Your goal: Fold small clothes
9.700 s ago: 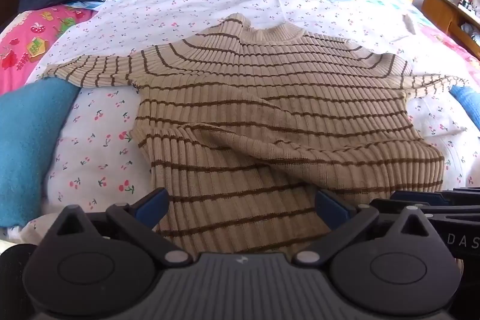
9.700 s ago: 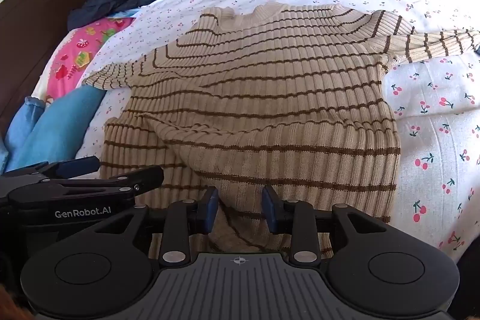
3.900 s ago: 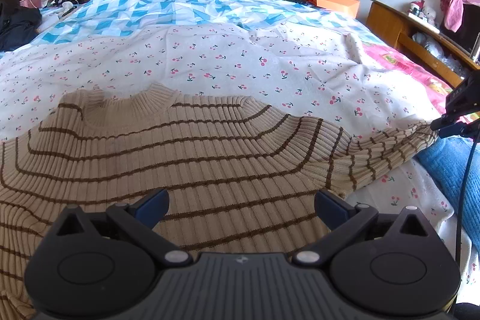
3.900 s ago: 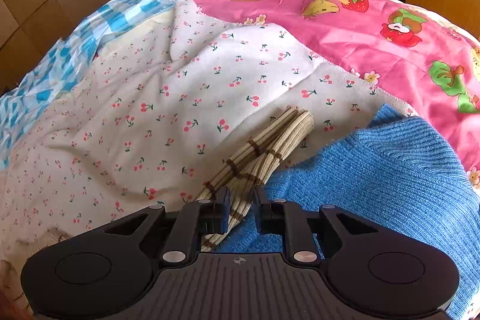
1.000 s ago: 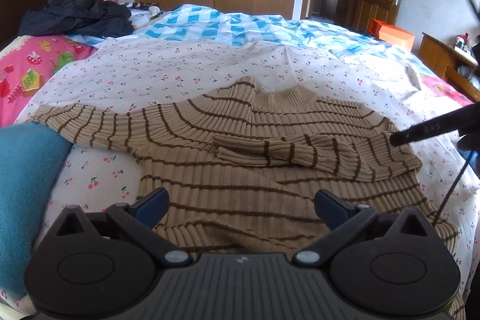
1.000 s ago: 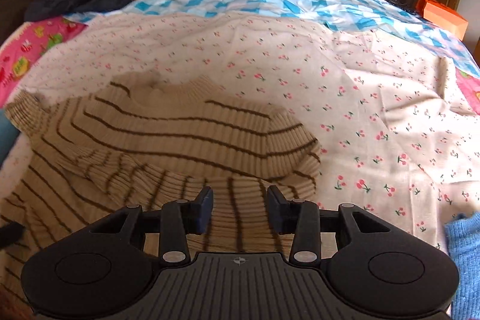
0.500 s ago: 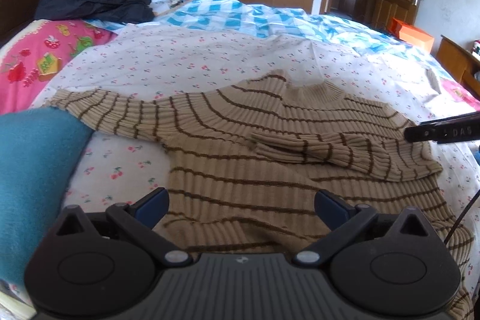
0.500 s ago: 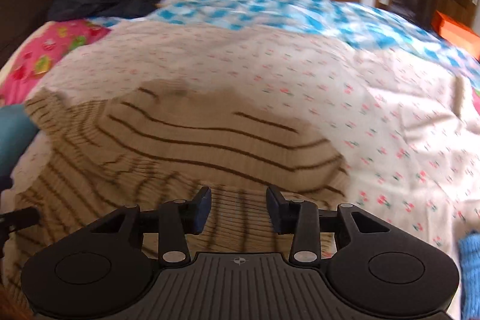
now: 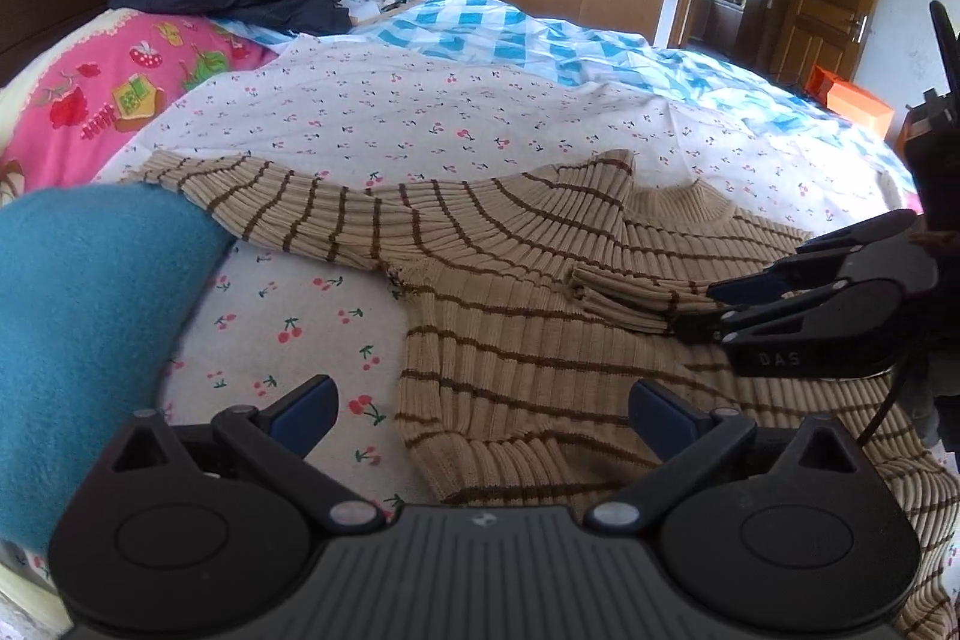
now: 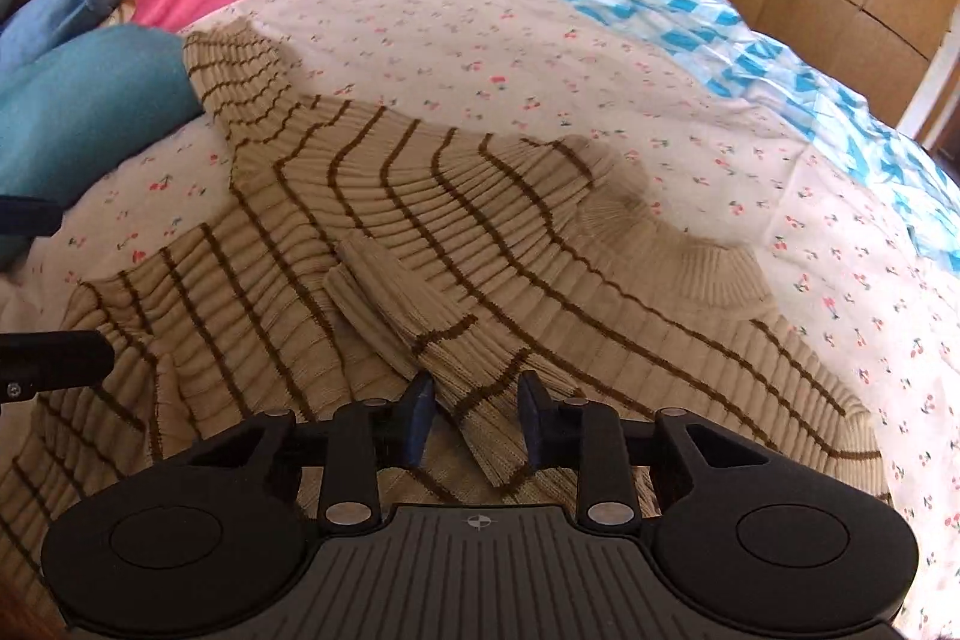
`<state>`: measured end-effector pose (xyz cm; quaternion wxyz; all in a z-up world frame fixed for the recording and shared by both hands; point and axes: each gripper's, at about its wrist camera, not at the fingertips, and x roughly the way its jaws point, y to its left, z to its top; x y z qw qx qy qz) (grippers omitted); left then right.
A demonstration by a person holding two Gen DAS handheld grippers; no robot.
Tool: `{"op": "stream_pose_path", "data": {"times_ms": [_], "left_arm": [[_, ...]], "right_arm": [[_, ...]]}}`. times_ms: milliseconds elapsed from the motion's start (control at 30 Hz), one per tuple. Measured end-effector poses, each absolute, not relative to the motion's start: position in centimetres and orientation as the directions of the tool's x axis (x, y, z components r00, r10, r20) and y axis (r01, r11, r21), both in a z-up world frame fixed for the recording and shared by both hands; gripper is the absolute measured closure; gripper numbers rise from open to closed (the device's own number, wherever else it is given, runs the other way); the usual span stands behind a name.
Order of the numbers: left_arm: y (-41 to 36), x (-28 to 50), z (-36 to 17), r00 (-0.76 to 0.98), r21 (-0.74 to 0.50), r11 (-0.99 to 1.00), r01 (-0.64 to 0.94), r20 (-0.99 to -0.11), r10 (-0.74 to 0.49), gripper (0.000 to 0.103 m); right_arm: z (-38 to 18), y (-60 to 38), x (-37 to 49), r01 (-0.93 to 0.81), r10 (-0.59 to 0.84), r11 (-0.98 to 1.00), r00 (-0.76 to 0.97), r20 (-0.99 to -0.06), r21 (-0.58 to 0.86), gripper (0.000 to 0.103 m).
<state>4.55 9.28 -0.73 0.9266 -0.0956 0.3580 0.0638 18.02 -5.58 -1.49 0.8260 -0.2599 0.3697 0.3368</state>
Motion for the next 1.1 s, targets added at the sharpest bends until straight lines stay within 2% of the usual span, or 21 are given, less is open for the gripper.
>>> {"op": "stream_pose_path", "data": {"times_ms": [100, 133, 167, 233, 367, 467, 533, 667, 767, 1100], "left_arm": [[9.5, 4.6, -0.8, 0.737, -0.151, 0.970, -0.189, -0.675, 0.038, 0.000], [9.6, 4.6, -0.8, 0.738, -0.154, 0.970, -0.188, -0.674, 0.036, 0.000], [9.6, 4.6, -0.8, 0.740, -0.155, 0.970, -0.188, -0.672, 0.036, 0.000], [9.6, 4.5, -0.8, 0.745, -0.157, 0.970, -0.188, -0.666, 0.036, 0.000], [9.6, 4.5, -0.7, 0.755, -0.164, 0.970, -0.178, -0.656, 0.028, 0.000], [9.7, 4.4, -0.6, 0.759, -0.173, 0.970, -0.172, -0.651, 0.018, 0.000], [9.8, 4.4, -0.6, 0.760, -0.176, 0.969, -0.175, -0.650, 0.019, 0.000], [9.9, 4.4, -0.7, 0.758, -0.177, 0.967, -0.183, -0.652, 0.024, 0.000], [9.8, 4.5, -0.8, 0.754, -0.169, 0.969, -0.181, -0.656, 0.027, 0.000], [9.5, 4.6, -0.9, 0.756, -0.162, 0.972, -0.172, -0.654, 0.025, 0.000]], "right_arm": [[-1.9, -4.6, 18.3, -0.745, 0.332, 0.631, 0.513, -0.791, -0.218, 0.077], [-2.0, -4.5, 18.7, -0.733, 0.318, 0.647, 0.511, -0.799, -0.211, 0.084], [-1.7, -4.7, 19.4, -0.712, 0.310, 0.677, 0.504, -0.806, -0.185, 0.095], [-0.4, -5.7, 20.3, -0.662, 0.327, 0.738, 0.518, -0.791, -0.129, 0.097], [4.2, -9.0, 21.8, -0.490, 0.317, 0.869, 0.656, -0.685, -0.066, 0.097], [6.1, -9.8, 21.6, -0.460, 0.341, 0.887, 0.695, -0.632, -0.028, 0.097], [5.3, -8.6, 21.3, -0.502, 0.372, 0.865, 0.659, -0.654, -0.014, 0.097], [0.1, -4.8, 20.2, -0.626, 0.443, 0.779, 0.518, -0.732, 0.028, 0.096], [-2.5, -3.1, 19.6, -0.634, 0.438, 0.772, 0.473, -0.765, 0.050, 0.088], [1.2, -11.2, 18.5, -0.567, 0.493, 0.809, 0.511, -0.704, 0.154, 0.086]]}}
